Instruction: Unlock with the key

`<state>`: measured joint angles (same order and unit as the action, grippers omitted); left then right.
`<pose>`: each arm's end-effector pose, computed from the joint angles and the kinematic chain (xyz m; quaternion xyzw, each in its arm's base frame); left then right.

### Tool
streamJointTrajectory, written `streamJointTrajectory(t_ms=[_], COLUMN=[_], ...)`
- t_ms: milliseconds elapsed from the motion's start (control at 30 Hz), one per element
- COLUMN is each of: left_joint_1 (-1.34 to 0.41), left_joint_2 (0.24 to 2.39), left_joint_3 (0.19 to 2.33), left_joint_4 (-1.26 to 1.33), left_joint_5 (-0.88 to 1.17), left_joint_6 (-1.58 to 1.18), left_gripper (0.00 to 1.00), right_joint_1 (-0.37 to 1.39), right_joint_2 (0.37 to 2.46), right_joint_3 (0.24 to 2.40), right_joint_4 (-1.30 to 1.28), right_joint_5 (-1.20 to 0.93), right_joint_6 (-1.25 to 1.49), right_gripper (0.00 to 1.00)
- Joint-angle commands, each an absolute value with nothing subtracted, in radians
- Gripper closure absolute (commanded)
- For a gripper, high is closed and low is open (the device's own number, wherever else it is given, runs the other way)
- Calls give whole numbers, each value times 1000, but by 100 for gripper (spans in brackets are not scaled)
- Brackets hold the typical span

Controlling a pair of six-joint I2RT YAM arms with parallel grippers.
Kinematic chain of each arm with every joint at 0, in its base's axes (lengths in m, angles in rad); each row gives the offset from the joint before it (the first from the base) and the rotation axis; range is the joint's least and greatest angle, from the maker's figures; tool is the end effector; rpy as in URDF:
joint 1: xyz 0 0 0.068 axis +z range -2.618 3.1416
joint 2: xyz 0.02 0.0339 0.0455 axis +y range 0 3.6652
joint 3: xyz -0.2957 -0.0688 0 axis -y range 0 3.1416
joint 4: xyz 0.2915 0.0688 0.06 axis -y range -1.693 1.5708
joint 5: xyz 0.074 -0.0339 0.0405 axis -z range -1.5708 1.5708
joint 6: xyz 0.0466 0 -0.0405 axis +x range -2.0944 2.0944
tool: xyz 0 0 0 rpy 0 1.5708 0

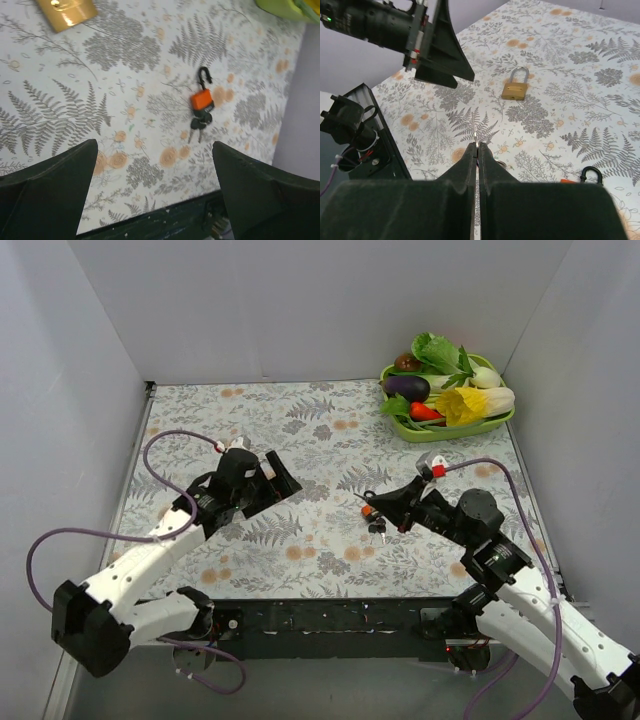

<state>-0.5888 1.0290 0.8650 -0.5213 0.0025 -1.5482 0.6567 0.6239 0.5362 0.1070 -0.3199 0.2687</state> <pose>0.2147 -0.1435 0.3021 -0.4165 0.8018 -0.3760 0.2053 0.1446 0.1300 0.3228 -0.2448 0.6564 0.4144 0.5809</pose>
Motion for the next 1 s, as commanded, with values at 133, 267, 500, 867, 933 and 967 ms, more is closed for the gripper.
streamJointTrajectory(t_ms=[133,267,500,867,933,967], left_joint_1=[-459,-451,-446,-446,-446,-445], left_joint_2=[1487,1667,1816,2016,2042,2048], left_joint_3=[1105,1248,1347,1505,1547,1557], left_joint_4=[-664,-738,-801,-825,-859,-865], left_joint_5=[-144,-244,-341,-334,-350,-354], left_joint_6=[-1670,-1687,-1782,-1779,-1763,-1756], left_gripper=[2,2,2,10,11,11], right_joint_1=[658,660,658,660,658,660], right_joint_2=[503,459,380,328,325,322], right_joint_3=[506,515,503,480,477,476], right_joint_4=[100,55,12,5,3,2], right_joint_5=[-218,-195,-181,-204,-203,-202], right_joint_6=[270,242,230,244,245,247], right_gripper=[99,99,99,99,99,99])
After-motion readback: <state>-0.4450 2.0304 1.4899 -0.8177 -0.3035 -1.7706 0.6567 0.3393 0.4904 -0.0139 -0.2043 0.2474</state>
